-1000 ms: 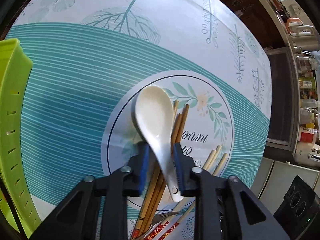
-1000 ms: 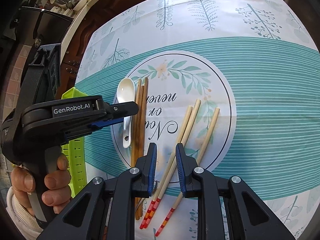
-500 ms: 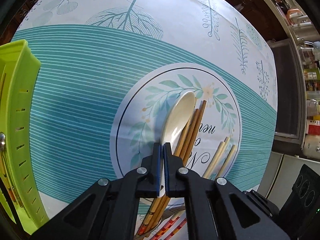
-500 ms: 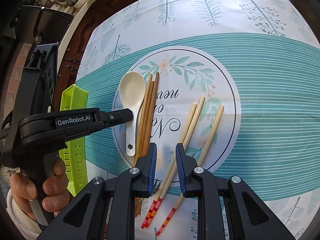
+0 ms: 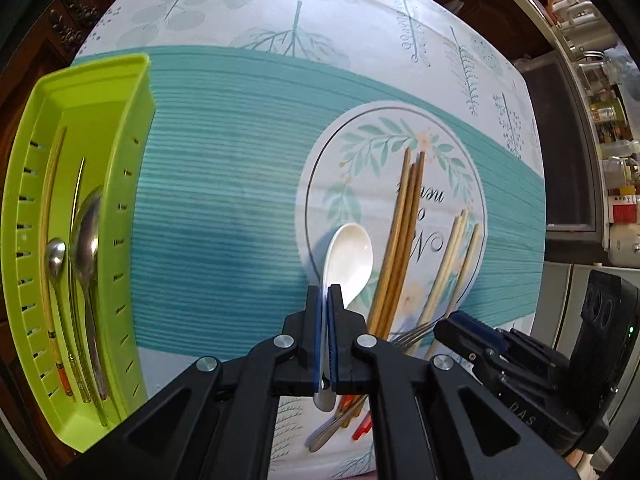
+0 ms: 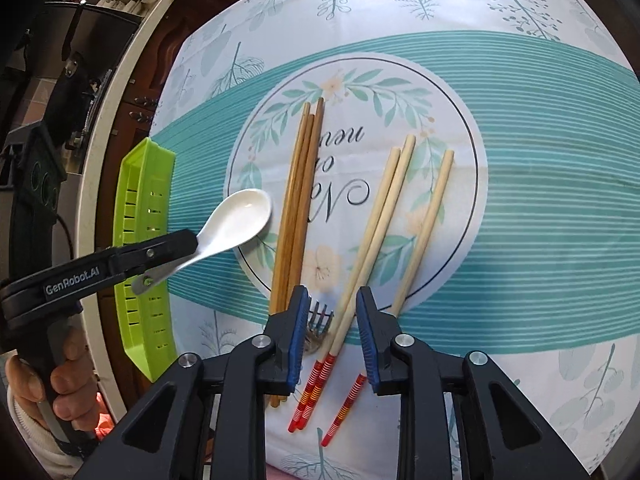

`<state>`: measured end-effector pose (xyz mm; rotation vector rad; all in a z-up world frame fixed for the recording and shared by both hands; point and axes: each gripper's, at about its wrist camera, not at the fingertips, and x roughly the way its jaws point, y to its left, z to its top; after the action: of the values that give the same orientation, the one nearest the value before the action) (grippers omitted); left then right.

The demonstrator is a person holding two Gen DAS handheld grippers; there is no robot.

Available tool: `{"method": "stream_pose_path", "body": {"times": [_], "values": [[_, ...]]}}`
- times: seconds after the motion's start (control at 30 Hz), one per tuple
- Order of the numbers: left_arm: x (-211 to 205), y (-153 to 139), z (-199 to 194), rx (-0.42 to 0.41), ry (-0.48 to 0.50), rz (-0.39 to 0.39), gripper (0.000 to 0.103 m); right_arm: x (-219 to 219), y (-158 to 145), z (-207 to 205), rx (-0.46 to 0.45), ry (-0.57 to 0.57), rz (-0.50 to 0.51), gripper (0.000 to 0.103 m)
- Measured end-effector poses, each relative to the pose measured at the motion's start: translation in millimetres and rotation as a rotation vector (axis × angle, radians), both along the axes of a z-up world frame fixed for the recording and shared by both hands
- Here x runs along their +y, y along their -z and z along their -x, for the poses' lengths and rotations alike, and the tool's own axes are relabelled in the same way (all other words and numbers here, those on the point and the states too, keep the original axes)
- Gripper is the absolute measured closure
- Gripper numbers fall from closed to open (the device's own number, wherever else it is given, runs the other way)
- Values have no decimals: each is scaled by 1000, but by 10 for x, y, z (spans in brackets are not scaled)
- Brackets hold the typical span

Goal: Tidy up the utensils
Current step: 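Lift the white spoon with the left gripper while the right grasps the steel fork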

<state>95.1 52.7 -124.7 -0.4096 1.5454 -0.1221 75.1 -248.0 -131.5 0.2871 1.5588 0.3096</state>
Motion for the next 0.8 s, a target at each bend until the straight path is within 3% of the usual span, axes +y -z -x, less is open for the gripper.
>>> {"method": "stream_pose_path", "body": {"times": [0.4,0.57,0.8], "values": [[-193,238,247,11,143,5,102,175,16,186,-13,-32,35,77],[-262,237,165,-14,167,-4,86,138,40,232,-8,-26,40,77],[-239,318,25,-12,161,-22,85,53,20,256,-21,-27,32,77]]}}
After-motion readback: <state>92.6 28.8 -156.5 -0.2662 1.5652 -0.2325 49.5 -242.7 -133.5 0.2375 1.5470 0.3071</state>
